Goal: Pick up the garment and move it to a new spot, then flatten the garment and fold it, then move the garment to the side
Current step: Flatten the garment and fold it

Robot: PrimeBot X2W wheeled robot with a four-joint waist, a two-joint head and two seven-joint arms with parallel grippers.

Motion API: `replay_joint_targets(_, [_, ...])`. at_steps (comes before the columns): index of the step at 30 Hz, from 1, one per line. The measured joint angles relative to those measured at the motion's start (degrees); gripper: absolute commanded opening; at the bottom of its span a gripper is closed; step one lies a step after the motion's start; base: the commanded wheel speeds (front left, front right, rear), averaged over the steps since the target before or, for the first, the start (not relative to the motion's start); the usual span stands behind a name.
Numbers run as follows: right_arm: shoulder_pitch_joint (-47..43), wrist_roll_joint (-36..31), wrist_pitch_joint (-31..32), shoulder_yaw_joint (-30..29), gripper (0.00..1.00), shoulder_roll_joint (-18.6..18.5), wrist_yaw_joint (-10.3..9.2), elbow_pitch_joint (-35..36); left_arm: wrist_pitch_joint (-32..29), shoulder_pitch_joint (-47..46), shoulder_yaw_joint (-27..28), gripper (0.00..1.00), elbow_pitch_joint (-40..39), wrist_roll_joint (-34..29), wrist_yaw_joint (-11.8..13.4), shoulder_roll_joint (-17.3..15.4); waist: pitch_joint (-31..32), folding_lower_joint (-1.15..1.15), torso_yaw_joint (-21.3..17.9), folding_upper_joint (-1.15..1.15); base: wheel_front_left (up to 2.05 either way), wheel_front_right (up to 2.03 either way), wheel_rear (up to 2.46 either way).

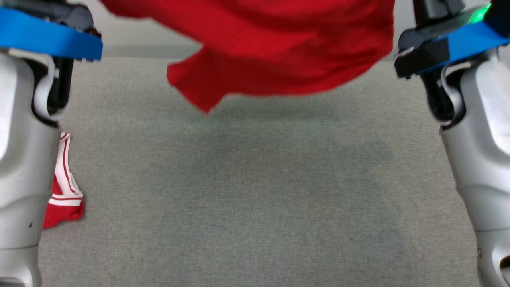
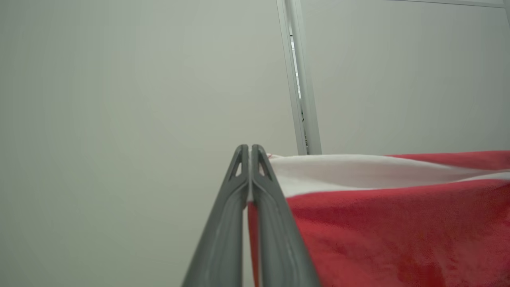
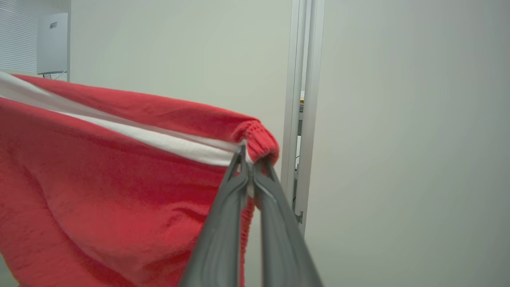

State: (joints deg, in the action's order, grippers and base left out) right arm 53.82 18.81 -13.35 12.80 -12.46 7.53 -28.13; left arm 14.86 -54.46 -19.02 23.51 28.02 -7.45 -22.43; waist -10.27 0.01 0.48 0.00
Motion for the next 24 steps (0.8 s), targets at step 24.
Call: replay_joint_targets(24, [-42.2,0.6,-1.6,4.3,0.0,0.8,0.01,3.0,0.1,52.7,11.9,0.0,-5.6,-2.5,-0.1,14.2,5.2,-0.03,3.8,0.0,0.0,0.0,0.0])
